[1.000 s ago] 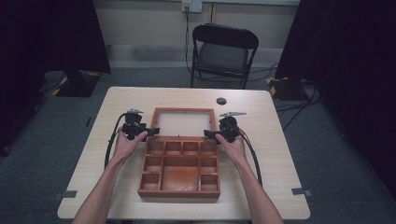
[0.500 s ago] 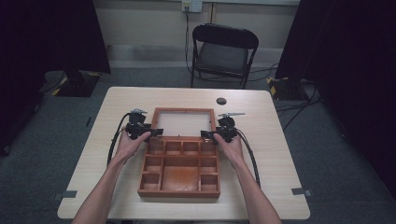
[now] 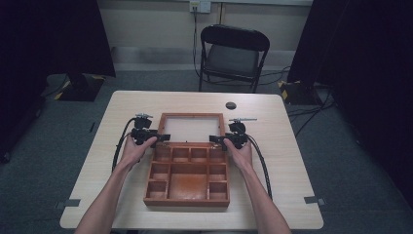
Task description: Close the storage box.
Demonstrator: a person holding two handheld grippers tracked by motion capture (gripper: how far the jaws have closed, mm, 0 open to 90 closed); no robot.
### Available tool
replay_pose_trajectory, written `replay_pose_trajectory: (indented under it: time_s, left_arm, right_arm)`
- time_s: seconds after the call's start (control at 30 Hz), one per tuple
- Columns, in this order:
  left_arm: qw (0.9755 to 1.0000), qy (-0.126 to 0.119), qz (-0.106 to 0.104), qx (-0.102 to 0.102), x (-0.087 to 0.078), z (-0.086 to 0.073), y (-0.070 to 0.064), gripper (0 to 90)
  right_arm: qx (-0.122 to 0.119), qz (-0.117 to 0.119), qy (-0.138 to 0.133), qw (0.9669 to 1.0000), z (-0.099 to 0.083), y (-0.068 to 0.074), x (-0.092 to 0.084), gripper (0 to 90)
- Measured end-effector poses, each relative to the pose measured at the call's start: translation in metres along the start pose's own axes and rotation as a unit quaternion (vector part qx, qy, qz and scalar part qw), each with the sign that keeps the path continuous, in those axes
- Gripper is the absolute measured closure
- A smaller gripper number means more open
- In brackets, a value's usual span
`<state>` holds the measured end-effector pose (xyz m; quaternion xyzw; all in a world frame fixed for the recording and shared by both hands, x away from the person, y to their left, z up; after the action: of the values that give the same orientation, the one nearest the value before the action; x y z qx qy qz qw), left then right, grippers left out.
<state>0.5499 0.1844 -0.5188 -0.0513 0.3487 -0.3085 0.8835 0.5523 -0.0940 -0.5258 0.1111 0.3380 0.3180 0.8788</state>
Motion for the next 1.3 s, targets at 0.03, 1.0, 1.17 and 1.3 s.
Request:
replay_pose_trajectory:
  time_s: [0.03, 1.0, 1.17, 1.3]
  left_arm:
    - [1.0, 0.0, 0.0, 0.0, 0.0, 0.0, 0.0, 22.5]
    - [0.9977, -0.026, 0.032, 0.054, -0.016, 0.015, -0.007, 28.4]
    - [0.9969, -0.026, 0.038, 0.064, -0.019, 0.018, -0.009, 29.5]
    - [0.9965, -0.042, 0.034, 0.063, -0.023, 0.022, -0.009, 31.0]
  right_arm:
    - [0.001, 0.002, -0.003, 1.0, 0.0, -0.001, -0.001, 19.4]
    - [-0.029, -0.007, -0.071, 0.9971, 0.02, 0.003, -0.02, 45.1]
    - [-0.038, -0.006, -0.076, 0.9963, 0.024, 0.006, -0.023, 45.7]
    - [-0.041, -0.003, -0.082, 0.9958, 0.03, 0.01, -0.024, 45.7]
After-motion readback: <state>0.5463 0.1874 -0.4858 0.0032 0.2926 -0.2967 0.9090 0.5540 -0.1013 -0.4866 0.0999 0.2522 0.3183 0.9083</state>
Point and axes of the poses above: each handheld gripper's, and its own axes: x roughly forward along the jaws, z roughly out of its top, y roughly to its left, the point moved 7 cm from there along x, roughly forward along the jaws, and after that the axes turned 6 degrees about -y, right-handed, at the moved point
